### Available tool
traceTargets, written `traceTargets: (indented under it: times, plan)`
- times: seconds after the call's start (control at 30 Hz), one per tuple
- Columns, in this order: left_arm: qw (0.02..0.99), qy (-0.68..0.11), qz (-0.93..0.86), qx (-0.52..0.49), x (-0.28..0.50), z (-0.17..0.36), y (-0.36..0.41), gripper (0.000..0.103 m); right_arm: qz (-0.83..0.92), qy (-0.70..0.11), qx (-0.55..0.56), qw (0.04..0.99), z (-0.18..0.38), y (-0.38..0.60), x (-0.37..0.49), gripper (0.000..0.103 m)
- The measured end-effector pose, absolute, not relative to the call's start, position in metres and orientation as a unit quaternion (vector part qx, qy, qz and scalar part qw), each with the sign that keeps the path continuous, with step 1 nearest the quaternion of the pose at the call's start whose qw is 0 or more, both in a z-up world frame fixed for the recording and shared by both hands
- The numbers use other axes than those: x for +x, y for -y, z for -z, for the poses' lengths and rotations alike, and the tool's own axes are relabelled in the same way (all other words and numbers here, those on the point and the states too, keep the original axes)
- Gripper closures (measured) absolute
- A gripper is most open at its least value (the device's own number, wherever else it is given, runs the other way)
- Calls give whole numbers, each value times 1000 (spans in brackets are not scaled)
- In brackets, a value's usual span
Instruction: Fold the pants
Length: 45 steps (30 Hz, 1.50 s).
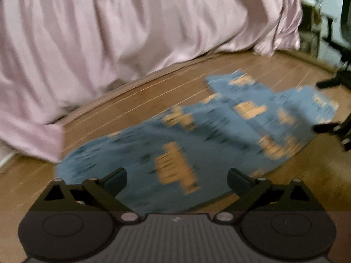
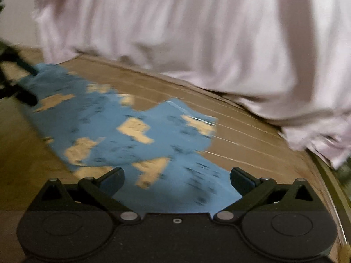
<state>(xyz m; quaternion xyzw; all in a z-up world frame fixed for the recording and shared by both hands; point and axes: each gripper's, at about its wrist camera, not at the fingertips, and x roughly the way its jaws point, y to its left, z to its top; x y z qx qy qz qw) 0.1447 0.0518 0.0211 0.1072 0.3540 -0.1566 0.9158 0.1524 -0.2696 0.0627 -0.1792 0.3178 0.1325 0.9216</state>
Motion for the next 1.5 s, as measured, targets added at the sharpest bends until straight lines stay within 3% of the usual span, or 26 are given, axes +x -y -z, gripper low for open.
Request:
traceTargets:
  times: [0.27, 0.53, 0.8, 1.03, 1.2, 1.33, 1.5]
  plan:
    - [908, -346, 234, -30, 174, -3, 10, 0, -31, -341, -21, 939, -57, 337, 156, 1]
    - [890, -358, 270, -83, 200, 13, 43, 0, -47, -369, 59, 926, -47, 356, 187, 1]
    - [848, -410, 330, -59, 230, 22, 43, 0, -177, -411, -8, 894, -49, 306, 323, 1]
    - [837, -427, 330, -89, 256, 26, 38, 0, -225, -468, 28, 854, -40, 237, 426, 2]
    - [822, -427, 342, -159, 259, 33, 27, 7, -211, -511, 15, 833, -36, 209, 446, 21]
    - [818, -413, 311, -253, 261, 44, 15, 7, -197, -535, 11, 822, -56, 214, 434, 21]
    - [829, -391, 299, -264, 258, 47, 28, 5, -181, -556, 14, 811, -77, 222, 430, 17]
